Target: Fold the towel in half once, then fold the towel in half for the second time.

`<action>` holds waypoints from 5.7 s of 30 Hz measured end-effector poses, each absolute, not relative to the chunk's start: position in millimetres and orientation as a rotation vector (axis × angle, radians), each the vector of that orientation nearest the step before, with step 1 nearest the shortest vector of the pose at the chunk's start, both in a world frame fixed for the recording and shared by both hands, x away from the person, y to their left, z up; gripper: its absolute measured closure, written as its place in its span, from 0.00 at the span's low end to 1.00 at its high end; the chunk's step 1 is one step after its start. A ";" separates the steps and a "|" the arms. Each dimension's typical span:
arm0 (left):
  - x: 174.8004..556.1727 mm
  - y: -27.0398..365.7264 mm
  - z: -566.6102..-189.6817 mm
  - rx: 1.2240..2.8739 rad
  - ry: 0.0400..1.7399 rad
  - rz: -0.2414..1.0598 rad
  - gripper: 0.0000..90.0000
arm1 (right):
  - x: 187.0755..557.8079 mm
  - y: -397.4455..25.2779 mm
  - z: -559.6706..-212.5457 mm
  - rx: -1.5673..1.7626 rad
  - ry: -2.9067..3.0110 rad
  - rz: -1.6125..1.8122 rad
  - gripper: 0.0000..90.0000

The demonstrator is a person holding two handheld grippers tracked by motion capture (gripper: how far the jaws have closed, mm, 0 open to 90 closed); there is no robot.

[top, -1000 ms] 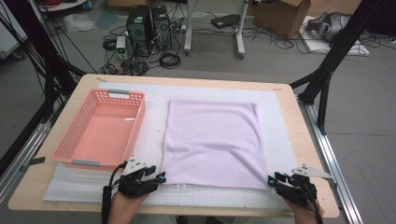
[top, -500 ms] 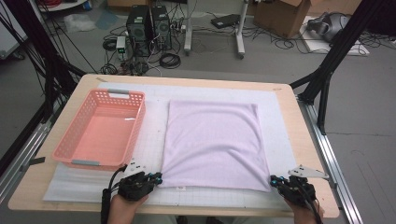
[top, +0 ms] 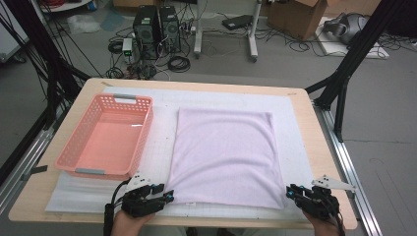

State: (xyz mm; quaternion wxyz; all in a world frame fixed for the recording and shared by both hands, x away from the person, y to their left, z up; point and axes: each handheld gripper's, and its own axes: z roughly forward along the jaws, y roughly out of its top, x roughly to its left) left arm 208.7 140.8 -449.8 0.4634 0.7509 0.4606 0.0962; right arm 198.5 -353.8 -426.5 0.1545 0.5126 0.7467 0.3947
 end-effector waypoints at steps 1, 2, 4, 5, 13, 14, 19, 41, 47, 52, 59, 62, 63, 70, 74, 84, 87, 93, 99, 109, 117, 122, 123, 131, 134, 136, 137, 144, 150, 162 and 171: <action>209.3 140.3 -449.0 1.837 1.122 0.250 0.57 | 199.2 -352.1 -427.4 1.459 2.140 1.145 0.80; 210.0 140.3 -448.0 1.834 1.110 0.265 0.56 | 200.6 -349.3 -429.3 1.465 2.149 1.151 0.77; 211.4 139.5 -446.5 1.817 1.100 0.281 0.55 | 208.0 -343.0 -436.8 1.466 2.157 1.147 0.74; 212.0 139.3 -446.0 1.811 1.098 0.291 0.54 | 212.5 -340.1 -440.7 1.468 2.159 1.137 0.75; 218.2 139.1 -443.3 1.793 1.091 0.309 0.52 | 210.3 -340.2 -432.2 1.412 2.133 0.928 0.97; 219.5 138.2 -443.0 1.790 1.090 0.308 0.52 | 208.4 -342.2 -431.9 1.416 2.143 0.906 0.97; 229.2 135.0 -442.1 1.798 1.082 0.305 0.51 | 209.8 -347.6 -433.8 1.442 2.159 0.981 0.76; 267.1 130.9 -446.7 1.906 1.208 0.327 0.95 | 271.2 -349.1 -430.1 1.419 2.091 1.082 0.69; 272.0 134.4 -449.4 1.891 1.151 0.323 0.70 | 298.8 -342.4 -436.0 1.440 2.053 1.124 0.73; 278.2 130.6 -447.0 1.844 1.102 0.326 0.54 | 316.1 -335.0 -447.4 1.433 2.089 0.991 0.93; 295.3 128.2 -440.0 1.798 1.066 0.344 0.49 | 317.9 -345.6 -442.9 1.473 2.017 0.982 0.66; 301.4 126.0 -441.7 1.787 1.055 0.351 0.49 | 321.1 -350.7 -440.3 1.468 1.991 1.056 0.61; 302.8 125.6 -442.1 1.791 1.049 0.350 0.49 | 323.8 -351.1 -440.6 1.453 1.993 1.080 0.61; 307.6 126.7 -437.7 1.770 1.004 0.371 0.48 | 368.9 -332.7 -440.8 1.375 2.070 1.025 0.84; 308.3 128.3 -437.3 1.769 0.996 0.368 0.48 | 389.9 -328.5 -444.1 1.387 2.099 0.921 0.91; 309.9 130.0 -437.0 1.743 0.975 0.349 0.44 | 350.1 -352.9 -430.2 1.433 1.966 1.072 0.60; 309.6 132.0 -435.2 1.730 0.974 0.345 0.42 | 328.0 -358.4 -428.0 1.380 1.979 1.123 0.51; 308.2 135.0 -432.4 1.687 0.986 0.351 0.35 | 298.1 -358.6 -426.7 1.317 2.007 1.196 0.28; 307.2 139.1 -430.1 1.661 0.989 0.358 0.28 | 291.3 -355.5 -422.7 1.268 2.012 1.233 0.25; 306.8 139.4 -429.9 1.654 0.986 0.366 0.23 | 291.4 -355.4 -422.6 1.253 2.016 1.230 0.25; 311.0 139.8 -429.9 1.669 1.009 0.349 0.25 | 292.4 -357.8 -423.8 1.260 2.012 1.229 0.25; 313.9 136.7 -428.4 1.671 1.034 0.333 0.29 | 297.7 -357.6 -427.0 1.281 2.031 1.224 0.25; 314.9 135.3 -427.2 1.679 1.031 0.326 0.30 | 299.3 -357.6 -427.8 1.285 2.037 1.223 0.25; 345.7 120.1 -421.0 1.682 1.092 0.330 0.31 | 312.2 -357.2 -430.3 1.326 2.052 1.205 0.25; 358.3 114.1 -418.4 1.678 1.103 0.336 0.34 | 317.5 -359.5 -430.4 1.340 2.048 1.197 0.25; 368.0 110.9 -418.5 1.693 1.114 0.332 0.37 | 321.6 -361.9 -430.3 1.361 2.038 1.202 0.25; 372.6 110.7 -419.6 1.680 1.120 0.321 0.38 | 324.0 -362.9 -430.2 1.367 2.037 1.199 0.25; 402.6 106.0 -427.9 1.716 1.205 0.332 0.41 | 351.0 -364.1 -425.3 1.412 2.046 1.155 0.31; 423.5 108.7 -439.0 1.693 1.281 0.301 0.42 | 379.5 -359.5 -423.3 1.453 2.047 1.104 0.38; 431.7 107.2 -453.4 1.732 1.341 0.392 0.49 | 414.5 -342.6 -443.3 1.515 2.076 0.987 0.50; 429.8 94.4 -451.5 1.850 1.319 0.539 0.63 | 415.2 -333.8 -444.5 1.515 2.091 0.998 0.86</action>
